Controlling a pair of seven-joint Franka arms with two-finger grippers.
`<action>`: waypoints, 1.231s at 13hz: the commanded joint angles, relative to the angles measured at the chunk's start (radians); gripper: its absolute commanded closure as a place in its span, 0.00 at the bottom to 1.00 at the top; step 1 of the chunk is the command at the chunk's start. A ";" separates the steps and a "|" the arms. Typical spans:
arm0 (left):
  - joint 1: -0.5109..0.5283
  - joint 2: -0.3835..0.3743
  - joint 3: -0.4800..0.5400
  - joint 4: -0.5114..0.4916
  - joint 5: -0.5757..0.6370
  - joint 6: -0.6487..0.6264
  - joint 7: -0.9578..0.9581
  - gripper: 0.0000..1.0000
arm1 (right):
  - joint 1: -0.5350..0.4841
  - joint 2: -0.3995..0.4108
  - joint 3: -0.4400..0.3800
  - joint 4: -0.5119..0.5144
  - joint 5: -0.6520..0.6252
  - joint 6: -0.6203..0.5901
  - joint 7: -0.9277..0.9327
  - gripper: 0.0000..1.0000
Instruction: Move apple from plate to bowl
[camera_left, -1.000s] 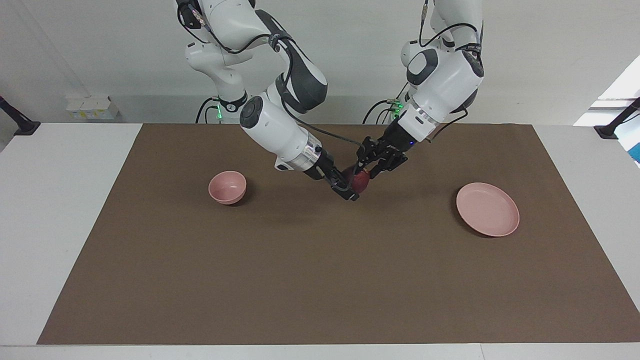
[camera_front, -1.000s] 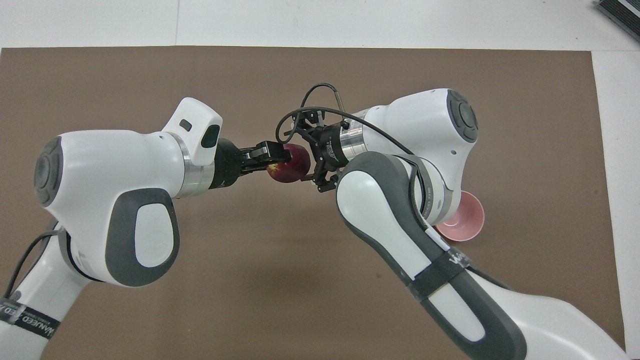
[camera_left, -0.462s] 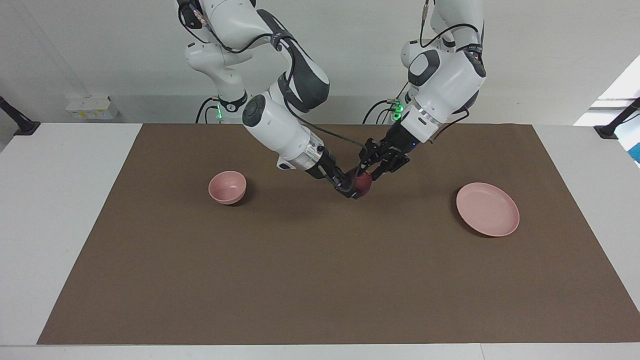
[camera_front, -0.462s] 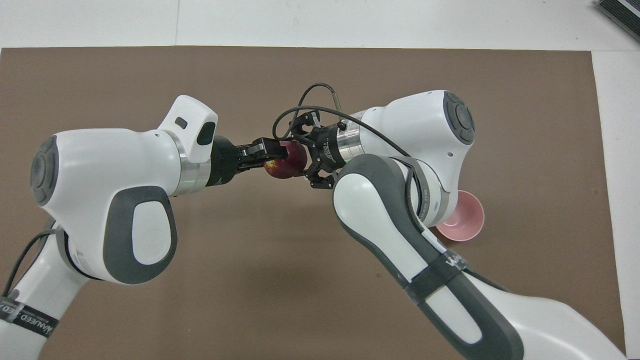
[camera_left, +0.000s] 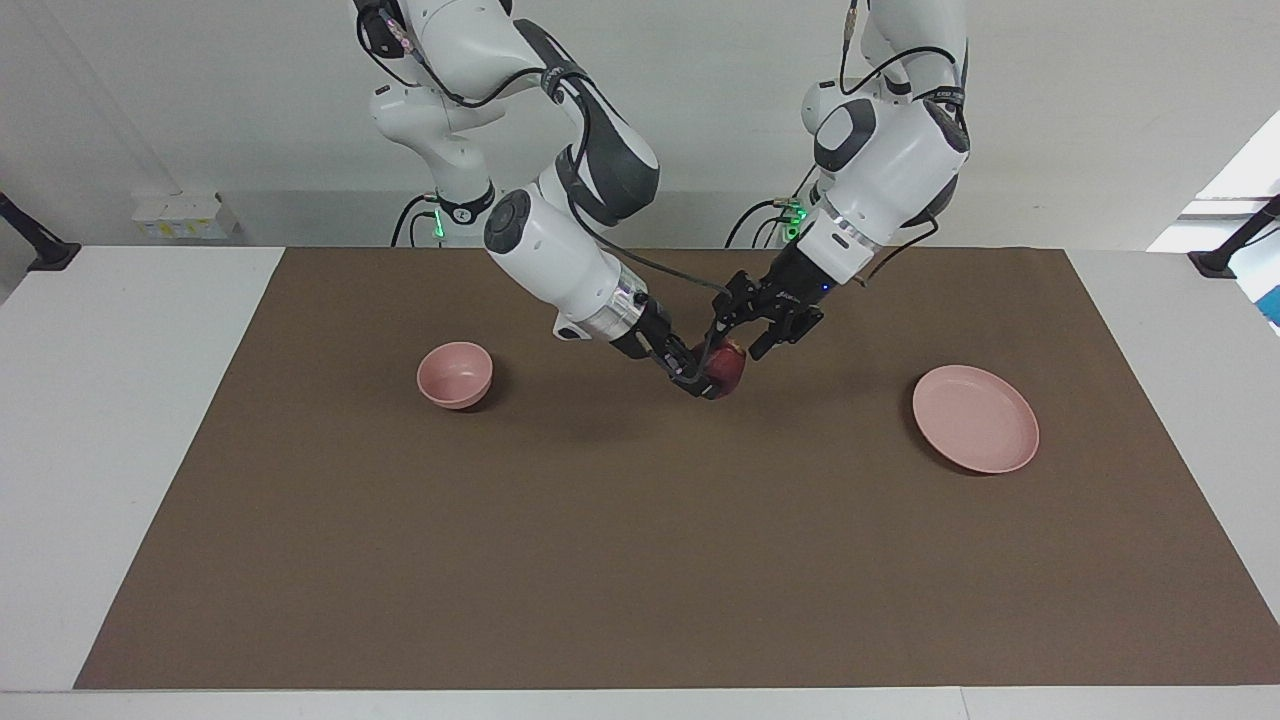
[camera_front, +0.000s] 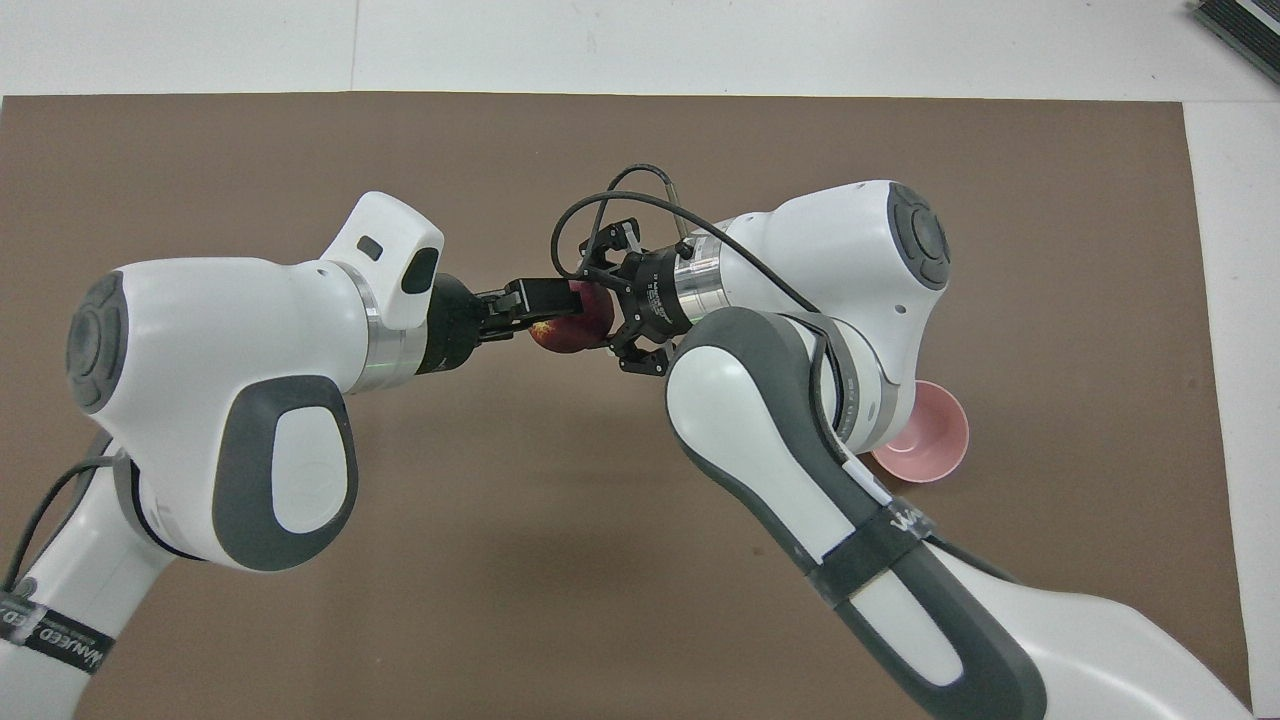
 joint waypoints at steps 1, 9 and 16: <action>0.009 -0.006 0.019 0.016 0.064 -0.048 -0.011 0.00 | -0.006 0.012 0.001 0.021 0.012 0.011 -0.011 1.00; 0.152 -0.002 0.028 0.126 0.536 -0.270 -0.001 0.00 | -0.093 -0.045 -0.011 0.022 -0.125 -0.096 -0.172 1.00; 0.247 0.003 0.033 0.404 0.607 -0.618 0.201 0.00 | -0.196 -0.071 -0.013 -0.005 -0.445 -0.245 -0.578 1.00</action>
